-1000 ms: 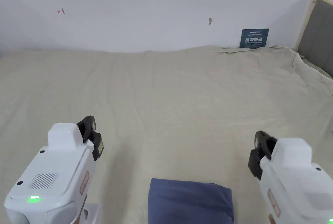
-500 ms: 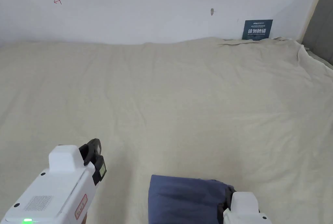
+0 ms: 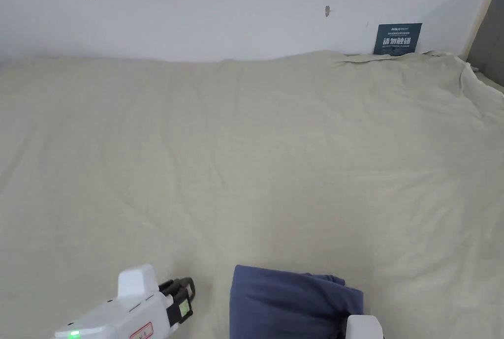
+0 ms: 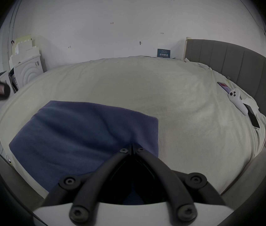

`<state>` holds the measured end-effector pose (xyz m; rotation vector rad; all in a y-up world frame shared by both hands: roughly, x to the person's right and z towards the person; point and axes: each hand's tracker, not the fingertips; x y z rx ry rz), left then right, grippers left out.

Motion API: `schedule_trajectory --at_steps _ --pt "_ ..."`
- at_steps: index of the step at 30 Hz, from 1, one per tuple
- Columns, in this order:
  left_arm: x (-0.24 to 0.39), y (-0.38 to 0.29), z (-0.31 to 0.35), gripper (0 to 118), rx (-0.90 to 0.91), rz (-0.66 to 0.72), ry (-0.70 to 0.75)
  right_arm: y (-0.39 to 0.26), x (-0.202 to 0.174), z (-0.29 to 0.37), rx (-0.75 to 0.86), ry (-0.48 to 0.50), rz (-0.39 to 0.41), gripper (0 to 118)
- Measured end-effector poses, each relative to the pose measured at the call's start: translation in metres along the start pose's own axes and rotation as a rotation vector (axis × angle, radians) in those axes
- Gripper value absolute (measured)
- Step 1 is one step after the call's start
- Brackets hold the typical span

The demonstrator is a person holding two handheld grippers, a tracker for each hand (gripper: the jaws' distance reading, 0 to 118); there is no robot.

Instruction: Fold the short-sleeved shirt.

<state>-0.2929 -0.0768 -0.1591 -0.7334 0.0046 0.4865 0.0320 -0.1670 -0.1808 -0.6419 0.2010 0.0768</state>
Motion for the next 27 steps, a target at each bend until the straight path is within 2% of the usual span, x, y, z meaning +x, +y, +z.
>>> schedule_trajectory --at_steps 3,4,6,8,10,18,21,23,27 --pt "-0.006 -0.001 -0.028 9 -0.170 0.079 -0.100 -0.004 0.006 -0.005 -0.001 0.006 0.006 0" --pt "-0.008 -0.001 -0.039 17 -0.225 0.108 -0.126 -0.004 0.007 -0.006 -0.002 0.008 0.000 0" --pt "-0.010 -0.001 -0.055 54 -0.270 0.126 -0.149 -0.006 0.010 -0.008 -0.005 0.012 -0.004 0" --pt "-0.009 -0.001 -0.071 81 -0.310 0.123 -0.141 -0.006 0.012 -0.010 -0.009 0.018 -0.001 0" --pt "-0.007 0.002 -0.082 90 -0.331 0.101 -0.140 -0.007 0.014 -0.010 -0.011 0.025 -0.003 0" --pt "0.002 0.017 -0.111 88 -0.419 0.092 -0.228 -0.010 0.016 -0.012 -0.014 0.035 -0.004 0" --pt "0.009 0.020 -0.124 70 -0.471 0.065 -0.254 -0.011 0.016 -0.012 -0.014 0.035 -0.013 0" --pt "0.014 0.021 -0.130 50 -0.496 0.057 -0.273 -0.011 0.017 -0.012 -0.015 0.037 -0.018 0" --pt "0.020 0.020 -0.132 38 -0.507 0.026 -0.259 -0.011 0.019 -0.013 -0.018 0.045 -0.030 0"
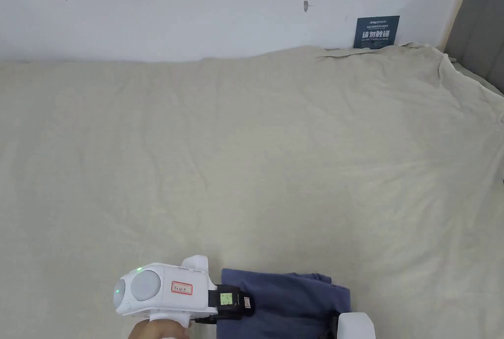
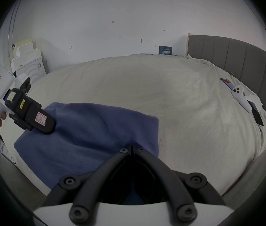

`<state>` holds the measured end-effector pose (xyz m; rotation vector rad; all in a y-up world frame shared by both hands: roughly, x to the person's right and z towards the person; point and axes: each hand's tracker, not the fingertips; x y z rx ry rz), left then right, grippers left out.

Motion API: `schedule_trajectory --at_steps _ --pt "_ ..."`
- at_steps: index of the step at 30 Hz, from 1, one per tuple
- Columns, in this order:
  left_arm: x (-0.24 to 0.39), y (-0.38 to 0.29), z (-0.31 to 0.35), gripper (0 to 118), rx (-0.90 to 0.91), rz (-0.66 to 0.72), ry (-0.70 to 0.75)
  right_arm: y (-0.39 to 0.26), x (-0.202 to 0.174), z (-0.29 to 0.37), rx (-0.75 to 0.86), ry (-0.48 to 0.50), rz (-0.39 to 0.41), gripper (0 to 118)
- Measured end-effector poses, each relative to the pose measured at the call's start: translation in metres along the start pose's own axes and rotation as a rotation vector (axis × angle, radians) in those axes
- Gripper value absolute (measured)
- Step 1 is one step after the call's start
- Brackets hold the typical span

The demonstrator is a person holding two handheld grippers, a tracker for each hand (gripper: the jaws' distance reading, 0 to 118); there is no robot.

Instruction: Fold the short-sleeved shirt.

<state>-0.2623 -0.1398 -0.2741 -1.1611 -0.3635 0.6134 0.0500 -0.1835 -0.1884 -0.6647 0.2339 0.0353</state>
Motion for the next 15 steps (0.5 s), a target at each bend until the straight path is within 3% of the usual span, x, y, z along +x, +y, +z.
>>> schedule_trajectory --at_steps 2,5,10,15 --pt "-0.003 -0.002 0.001 36 0.000 0.004 -0.001 0.001 0.000 0.000 -0.003 0.003 0.001 0" --pt "-0.006 -0.006 0.003 20 0.011 0.040 -0.022 0.004 -0.001 0.001 -0.010 0.005 0.004 0" --pt "0.015 -0.016 0.009 14 0.056 -0.048 0.046 0.017 0.000 0.013 -0.005 0.024 -0.020 0" --pt "0.014 -0.016 0.031 13 0.096 -0.054 0.041 0.059 0.004 0.047 0.157 0.053 -0.040 0"
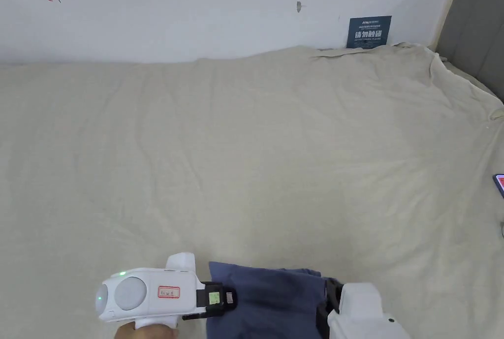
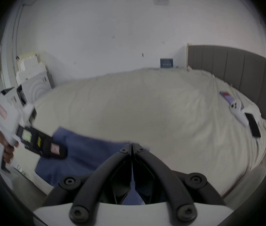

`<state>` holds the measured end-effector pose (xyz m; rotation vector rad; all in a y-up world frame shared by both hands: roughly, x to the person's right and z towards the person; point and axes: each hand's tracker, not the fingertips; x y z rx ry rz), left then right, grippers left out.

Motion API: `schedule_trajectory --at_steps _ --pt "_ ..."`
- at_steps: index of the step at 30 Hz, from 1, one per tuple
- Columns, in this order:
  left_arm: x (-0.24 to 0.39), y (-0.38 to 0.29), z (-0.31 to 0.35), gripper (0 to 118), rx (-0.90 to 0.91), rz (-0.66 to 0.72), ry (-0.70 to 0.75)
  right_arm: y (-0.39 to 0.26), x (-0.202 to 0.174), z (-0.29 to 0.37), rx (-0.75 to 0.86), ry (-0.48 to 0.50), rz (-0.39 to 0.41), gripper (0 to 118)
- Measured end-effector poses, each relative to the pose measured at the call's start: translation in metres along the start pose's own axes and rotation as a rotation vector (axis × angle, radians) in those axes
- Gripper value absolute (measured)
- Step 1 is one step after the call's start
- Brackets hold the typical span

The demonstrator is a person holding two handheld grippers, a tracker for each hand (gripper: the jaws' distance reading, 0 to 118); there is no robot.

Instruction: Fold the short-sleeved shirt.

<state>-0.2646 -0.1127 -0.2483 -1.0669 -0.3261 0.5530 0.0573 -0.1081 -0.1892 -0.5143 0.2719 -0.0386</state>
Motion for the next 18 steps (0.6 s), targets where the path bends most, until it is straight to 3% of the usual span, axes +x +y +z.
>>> schedule_trajectory --at_steps 10,18 --pt "-0.058 0.050 0.097 13 0.065 -0.088 0.244 0.105 -0.007 0.061 0.287 0.011 0.004 0" --pt "-0.141 0.084 0.205 12 0.119 -0.066 0.536 0.137 -0.010 0.074 0.362 -0.031 0.028 0"
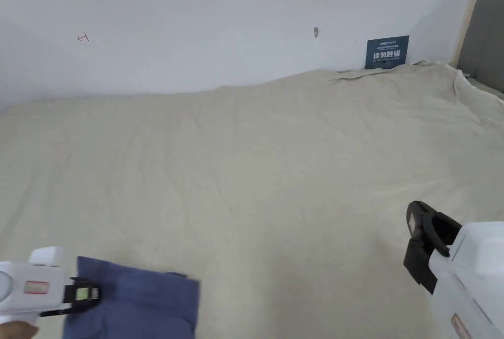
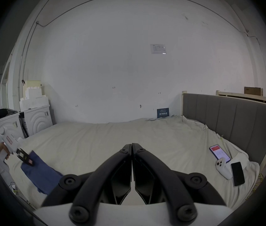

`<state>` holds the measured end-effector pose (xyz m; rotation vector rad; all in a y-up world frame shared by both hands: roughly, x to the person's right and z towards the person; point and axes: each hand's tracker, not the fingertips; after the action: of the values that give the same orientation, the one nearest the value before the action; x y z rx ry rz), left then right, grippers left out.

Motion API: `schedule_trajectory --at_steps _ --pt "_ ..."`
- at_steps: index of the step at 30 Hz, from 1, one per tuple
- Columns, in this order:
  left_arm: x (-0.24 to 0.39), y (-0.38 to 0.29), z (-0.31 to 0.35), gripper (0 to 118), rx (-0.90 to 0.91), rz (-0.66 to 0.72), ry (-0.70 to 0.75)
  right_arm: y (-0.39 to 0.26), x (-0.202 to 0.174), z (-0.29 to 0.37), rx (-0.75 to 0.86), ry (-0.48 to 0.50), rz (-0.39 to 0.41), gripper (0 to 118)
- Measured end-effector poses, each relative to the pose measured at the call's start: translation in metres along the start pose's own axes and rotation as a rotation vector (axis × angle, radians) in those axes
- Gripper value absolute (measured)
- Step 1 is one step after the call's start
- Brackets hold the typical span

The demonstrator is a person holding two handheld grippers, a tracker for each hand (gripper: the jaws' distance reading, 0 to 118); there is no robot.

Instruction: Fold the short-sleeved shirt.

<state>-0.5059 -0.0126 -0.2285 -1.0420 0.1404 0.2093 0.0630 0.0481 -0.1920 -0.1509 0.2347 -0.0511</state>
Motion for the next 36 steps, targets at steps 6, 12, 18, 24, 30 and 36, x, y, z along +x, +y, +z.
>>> schedule_trajectory --at_steps 6,12,18,24,30,36 --pt "-0.066 0.012 0.011 13 -0.036 0.029 0.185 0.001 0.010 -0.014 0.023 -0.027 0.014 0" --pt "-0.090 0.006 -0.013 13 -0.090 0.107 0.228 -0.001 0.005 -0.024 0.006 -0.038 0.021 0" --pt "-0.100 0.001 -0.044 17 -0.085 0.128 0.313 -0.002 0.004 -0.025 -0.013 -0.035 0.028 0" --pt "-0.092 -0.007 -0.052 71 -0.076 0.084 0.463 0.000 0.009 -0.021 -0.018 -0.026 0.033 0" --pt "-0.062 -0.015 -0.008 118 0.004 0.117 0.425 0.005 0.009 -0.020 -0.005 -0.010 0.033 0" --pt "-0.032 -0.009 0.045 118 0.373 0.162 0.336 0.013 0.005 -0.019 0.008 0.004 0.038 0"
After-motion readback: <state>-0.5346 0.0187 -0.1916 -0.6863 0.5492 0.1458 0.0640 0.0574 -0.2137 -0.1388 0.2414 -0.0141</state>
